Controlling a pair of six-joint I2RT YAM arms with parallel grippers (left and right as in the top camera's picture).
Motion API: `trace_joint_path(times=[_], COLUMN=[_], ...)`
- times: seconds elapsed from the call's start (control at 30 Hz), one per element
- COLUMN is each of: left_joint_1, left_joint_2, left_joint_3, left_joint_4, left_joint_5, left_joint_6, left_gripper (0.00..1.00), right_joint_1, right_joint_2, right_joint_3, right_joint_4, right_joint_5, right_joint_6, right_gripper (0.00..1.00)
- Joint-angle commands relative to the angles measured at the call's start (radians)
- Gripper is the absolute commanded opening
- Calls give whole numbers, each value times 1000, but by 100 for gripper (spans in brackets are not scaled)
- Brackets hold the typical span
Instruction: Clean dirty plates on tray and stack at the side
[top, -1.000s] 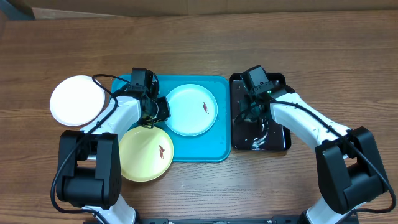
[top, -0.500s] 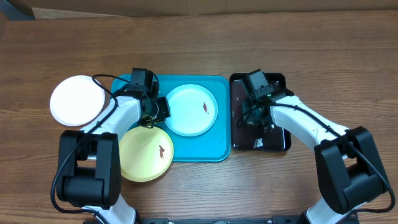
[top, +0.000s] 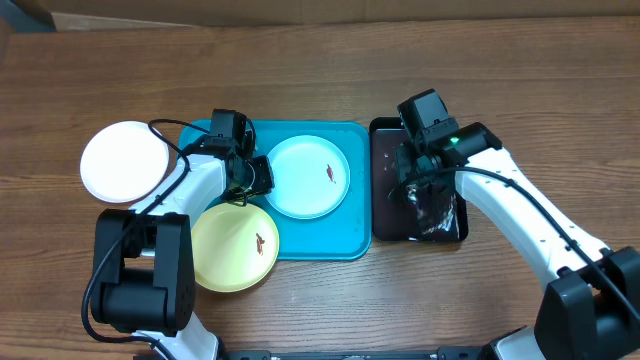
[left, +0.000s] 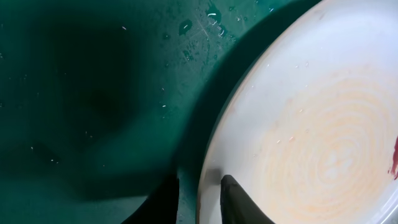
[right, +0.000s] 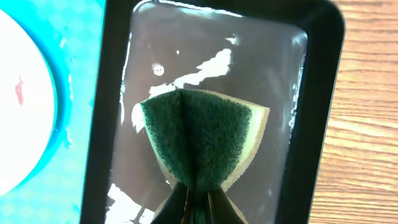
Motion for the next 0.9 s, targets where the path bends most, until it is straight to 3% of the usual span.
trace_joint_path(times=[0.0,0.27,0.57,0.7,0.87], left_joint_1=[-1,-1,-1,-1,-1], left_joint_2=[17,17,17,17,17], left_joint_3=[16,16,16,16,16], left_joint_4=[1,1,1,1,2], left_joint_5=[-5,-5,-5,-5,-5], left_joint_6=[10,2,2,3,2], left_gripper=[15,4,4,4,4], right_joint_1=[-1,-1,-1,-1,0], right_joint_2=[-5,-1,4,-10,-17], right_joint_3=[-14,-48,-203,-146,68], right_joint_4=[9,35,209,185,16], right_joint_5=[14,14,15,14,-16], right_joint_6=[6,13,29,29,29], right_gripper=[4,4,4,4,4])
